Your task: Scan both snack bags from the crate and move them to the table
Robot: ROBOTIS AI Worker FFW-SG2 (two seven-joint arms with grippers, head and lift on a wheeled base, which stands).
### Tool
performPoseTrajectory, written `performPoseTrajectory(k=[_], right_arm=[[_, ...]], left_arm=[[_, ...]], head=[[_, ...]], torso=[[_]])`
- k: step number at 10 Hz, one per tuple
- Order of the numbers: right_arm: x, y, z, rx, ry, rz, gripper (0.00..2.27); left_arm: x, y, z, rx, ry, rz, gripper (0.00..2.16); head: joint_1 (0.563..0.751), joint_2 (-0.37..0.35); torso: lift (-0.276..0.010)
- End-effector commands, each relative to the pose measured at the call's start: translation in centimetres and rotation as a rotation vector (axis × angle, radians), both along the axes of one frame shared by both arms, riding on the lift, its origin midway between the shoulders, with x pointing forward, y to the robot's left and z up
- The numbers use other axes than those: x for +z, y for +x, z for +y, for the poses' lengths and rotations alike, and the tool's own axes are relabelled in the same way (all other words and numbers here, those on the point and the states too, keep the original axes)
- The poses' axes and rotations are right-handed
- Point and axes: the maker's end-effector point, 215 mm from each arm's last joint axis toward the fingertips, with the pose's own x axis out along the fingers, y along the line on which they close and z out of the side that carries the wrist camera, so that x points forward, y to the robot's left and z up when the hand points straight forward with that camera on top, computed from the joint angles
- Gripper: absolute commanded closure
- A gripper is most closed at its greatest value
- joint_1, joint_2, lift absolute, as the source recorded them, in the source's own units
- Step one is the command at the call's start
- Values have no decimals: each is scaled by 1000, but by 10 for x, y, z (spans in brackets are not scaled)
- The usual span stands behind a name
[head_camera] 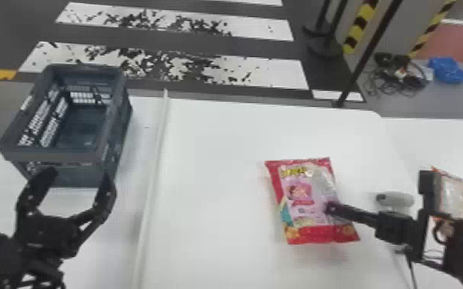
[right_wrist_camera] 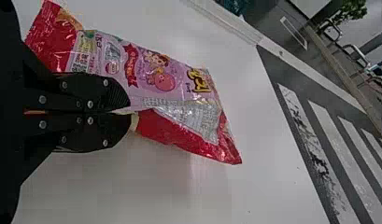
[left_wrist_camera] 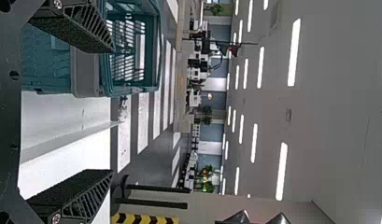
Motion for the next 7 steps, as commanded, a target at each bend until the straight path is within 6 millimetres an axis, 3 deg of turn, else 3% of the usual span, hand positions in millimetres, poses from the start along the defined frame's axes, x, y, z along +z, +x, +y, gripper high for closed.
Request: performPoseTrajectory(k=[1,3,5,7], right_arm=[[28,4,-6,-38,46,-44,2240],[64,25,-45,-183,38,-156,2240],[91,55,-106,-386,-44,-276,2240],[104,79,-170,-592,-117,-365,2240]], left_arm=[[-1,0,0,-1,1,3,73],[-1,-1,-1,-3,2,2,73],[-9,-1,0,-2,5,16,73],[-19,1,2,-4,17,31,73]], head=[[695,-109],[695,-125],[695,-177],[695,-255]], torso=[[-87],[-87],[-87],[-87]])
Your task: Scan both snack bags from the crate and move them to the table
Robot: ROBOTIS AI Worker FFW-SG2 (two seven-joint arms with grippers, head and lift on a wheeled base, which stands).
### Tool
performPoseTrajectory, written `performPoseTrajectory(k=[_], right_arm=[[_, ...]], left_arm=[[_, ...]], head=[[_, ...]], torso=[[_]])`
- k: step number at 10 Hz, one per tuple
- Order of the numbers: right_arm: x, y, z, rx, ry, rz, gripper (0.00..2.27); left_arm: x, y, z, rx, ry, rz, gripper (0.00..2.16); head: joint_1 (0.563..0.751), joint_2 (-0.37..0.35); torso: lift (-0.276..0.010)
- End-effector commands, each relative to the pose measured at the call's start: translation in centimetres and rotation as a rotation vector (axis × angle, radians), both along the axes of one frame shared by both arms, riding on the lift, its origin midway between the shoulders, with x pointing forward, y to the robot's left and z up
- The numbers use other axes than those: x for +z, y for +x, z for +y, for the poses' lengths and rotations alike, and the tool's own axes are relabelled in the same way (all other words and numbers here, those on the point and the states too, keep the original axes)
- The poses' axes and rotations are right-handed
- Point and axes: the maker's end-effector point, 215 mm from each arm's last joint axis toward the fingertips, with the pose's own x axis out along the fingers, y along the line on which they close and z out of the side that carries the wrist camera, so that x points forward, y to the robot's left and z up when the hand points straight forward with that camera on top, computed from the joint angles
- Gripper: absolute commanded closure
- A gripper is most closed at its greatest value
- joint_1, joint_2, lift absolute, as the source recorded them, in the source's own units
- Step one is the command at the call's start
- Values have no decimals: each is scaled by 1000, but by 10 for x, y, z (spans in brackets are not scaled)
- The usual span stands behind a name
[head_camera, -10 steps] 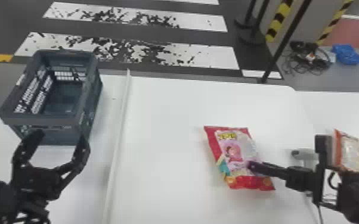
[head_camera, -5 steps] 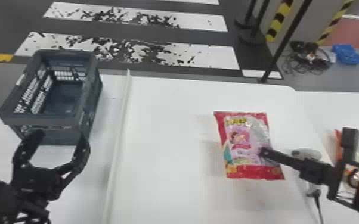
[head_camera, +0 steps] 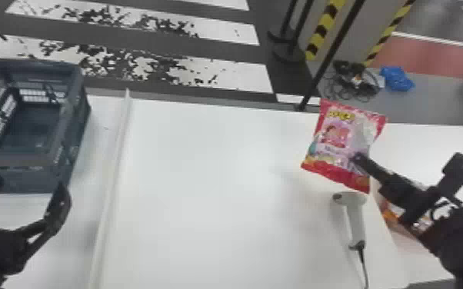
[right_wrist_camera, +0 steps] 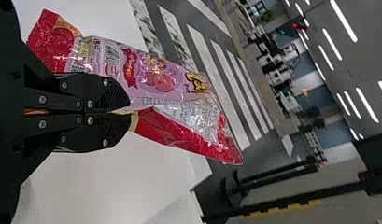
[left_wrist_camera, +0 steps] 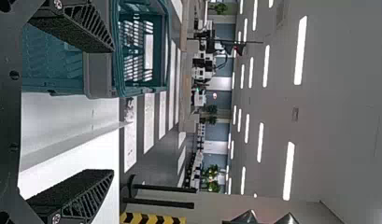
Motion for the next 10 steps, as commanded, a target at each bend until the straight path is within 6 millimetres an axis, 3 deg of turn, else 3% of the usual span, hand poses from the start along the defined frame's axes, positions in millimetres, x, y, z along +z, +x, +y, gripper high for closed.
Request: performPoseTrajectory(k=[1,3,5,6,10], right_arm=[[6,17,-41,-133,-5,-58,2240],[11,26,-105,-334,-59,-113,2236],[13,15,-162,-521,-115,-127,2236],[-1,10,-181,-591,-128,-73,2233],[-40,3,-208,-639,-212,24,2142]], left_arm=[[-5,0,1,-1,6,9,73],[-6,2,1,-2,10,11,73],[-9,6,-9,-19,4,13,73],[-8,7,-12,-23,1,11,73],[-5,8,-18,-31,-8,-1,73]], head=[[695,-293],[695,-347],[695,-350],[695,-350],[695,-350]], torso=[[-87],[-87],[-87],[-87],[-87]])
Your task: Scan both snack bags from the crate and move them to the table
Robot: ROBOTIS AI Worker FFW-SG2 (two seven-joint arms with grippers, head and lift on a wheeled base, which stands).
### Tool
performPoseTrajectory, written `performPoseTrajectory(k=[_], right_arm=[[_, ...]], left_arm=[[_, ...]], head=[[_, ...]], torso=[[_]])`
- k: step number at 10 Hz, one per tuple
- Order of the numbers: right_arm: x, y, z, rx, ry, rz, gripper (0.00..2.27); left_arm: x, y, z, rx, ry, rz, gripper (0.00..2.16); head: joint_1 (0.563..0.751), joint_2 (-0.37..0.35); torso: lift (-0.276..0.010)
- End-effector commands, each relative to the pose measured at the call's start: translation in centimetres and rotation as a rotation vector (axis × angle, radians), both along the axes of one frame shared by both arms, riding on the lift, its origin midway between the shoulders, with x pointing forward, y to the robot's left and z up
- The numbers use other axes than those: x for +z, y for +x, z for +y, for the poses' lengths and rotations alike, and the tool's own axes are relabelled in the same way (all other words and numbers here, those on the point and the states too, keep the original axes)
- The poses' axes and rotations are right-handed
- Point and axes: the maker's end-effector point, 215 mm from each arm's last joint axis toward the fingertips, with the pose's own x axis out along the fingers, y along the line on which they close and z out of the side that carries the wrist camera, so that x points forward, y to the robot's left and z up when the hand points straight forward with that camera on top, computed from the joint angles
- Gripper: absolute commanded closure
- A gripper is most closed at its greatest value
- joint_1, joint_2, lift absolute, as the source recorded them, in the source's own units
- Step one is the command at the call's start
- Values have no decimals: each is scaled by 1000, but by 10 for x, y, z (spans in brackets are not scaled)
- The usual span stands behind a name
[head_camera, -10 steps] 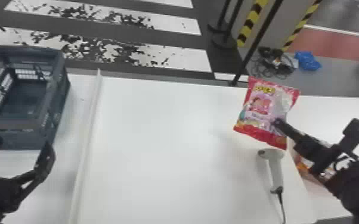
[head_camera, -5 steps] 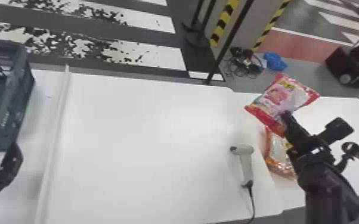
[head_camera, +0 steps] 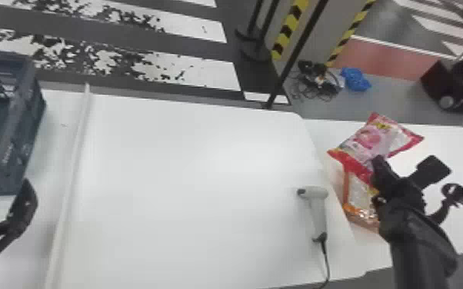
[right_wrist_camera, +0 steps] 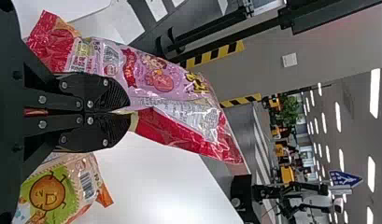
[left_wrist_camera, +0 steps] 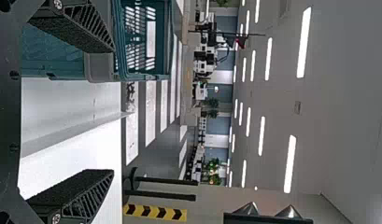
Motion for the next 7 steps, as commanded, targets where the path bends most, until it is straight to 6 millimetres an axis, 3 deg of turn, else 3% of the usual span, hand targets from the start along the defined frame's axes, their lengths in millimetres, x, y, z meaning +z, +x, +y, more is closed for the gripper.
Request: performPoseTrajectory(k=[1,2,3,4,7], right_arm=[[-12,-6,-7,-33,-16,41,1980],[-12,-7,-8,-53,-52,61,1433],[-14,-10,-11,-64,-72,75,302],[-12,-12,-14,-70,-84,77,56],[-15,-16,-16,-75,-82,84,63]], left_arm=[[2,0,0,-2,0,-7,73],[2,0,-1,-3,-2,-7,73],[5,0,-1,-3,-3,-15,73],[6,-2,-1,-4,-5,-21,73],[7,-4,-7,-12,-11,-21,73]], head=[[695,-350],[695,-350],[695,-350],[695,-350],[695,-350]], torso=[[-87],[-87],[-87],[-87],[-87]])
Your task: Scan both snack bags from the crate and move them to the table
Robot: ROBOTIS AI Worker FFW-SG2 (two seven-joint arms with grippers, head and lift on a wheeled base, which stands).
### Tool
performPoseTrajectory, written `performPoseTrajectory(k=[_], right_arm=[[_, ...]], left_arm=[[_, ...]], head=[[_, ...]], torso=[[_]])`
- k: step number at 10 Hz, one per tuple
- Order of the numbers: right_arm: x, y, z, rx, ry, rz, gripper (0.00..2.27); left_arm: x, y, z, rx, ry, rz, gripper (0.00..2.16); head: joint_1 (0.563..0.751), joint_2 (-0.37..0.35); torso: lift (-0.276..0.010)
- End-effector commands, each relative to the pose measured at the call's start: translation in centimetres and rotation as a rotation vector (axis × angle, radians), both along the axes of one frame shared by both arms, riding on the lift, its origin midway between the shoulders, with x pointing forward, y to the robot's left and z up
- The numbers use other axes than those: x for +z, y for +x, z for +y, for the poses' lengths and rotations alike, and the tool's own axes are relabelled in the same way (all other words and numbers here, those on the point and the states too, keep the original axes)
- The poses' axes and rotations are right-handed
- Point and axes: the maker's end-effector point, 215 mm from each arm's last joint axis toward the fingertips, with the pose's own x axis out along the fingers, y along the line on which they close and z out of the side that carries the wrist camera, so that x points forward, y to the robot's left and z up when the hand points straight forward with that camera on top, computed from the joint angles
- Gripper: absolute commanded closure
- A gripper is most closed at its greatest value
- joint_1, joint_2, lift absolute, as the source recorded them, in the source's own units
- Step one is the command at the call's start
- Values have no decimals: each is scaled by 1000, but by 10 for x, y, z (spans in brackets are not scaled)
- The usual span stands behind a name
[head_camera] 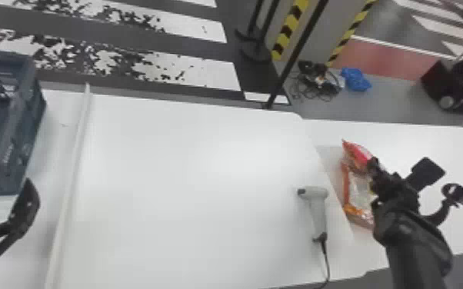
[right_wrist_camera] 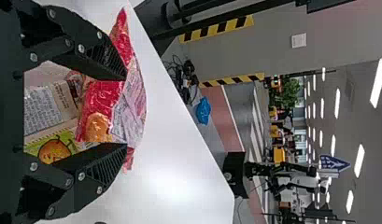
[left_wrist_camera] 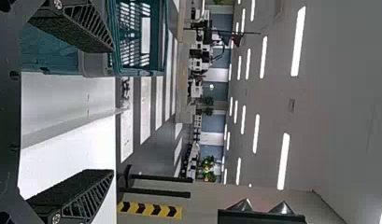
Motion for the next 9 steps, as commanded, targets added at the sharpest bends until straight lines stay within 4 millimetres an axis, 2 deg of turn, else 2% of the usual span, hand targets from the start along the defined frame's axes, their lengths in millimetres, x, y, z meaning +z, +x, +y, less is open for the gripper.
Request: performPoseTrajectory(k=[1,2,3,4,6,9], right_arm=[[-1,-7,-1,-4,-5,-3,66],[6,-15,4,0,-10,-25,66],[13,-25,19,37,-15,-38,66],[17,-25,55,105,-3,-58,66],[30,-15,143,285,-13,-104,66],[62,-4,278,501,-31,-160,66]], left_arm=[[2,-1,-2,-4,-3,-2,73],[3,-2,-3,-4,-4,-4,73],[4,-2,-4,-2,-8,-5,73],[4,-2,-6,-2,-11,-6,73],[9,0,-16,-11,-16,-8,73],[21,-1,-14,7,-15,-12,73]], head=[[695,-350],[695,-350],[695,-350],[695,-350],[695,-350],[695,-350]], torso=[[-87],[-87],[-87],[-87],[-87],[-87]])
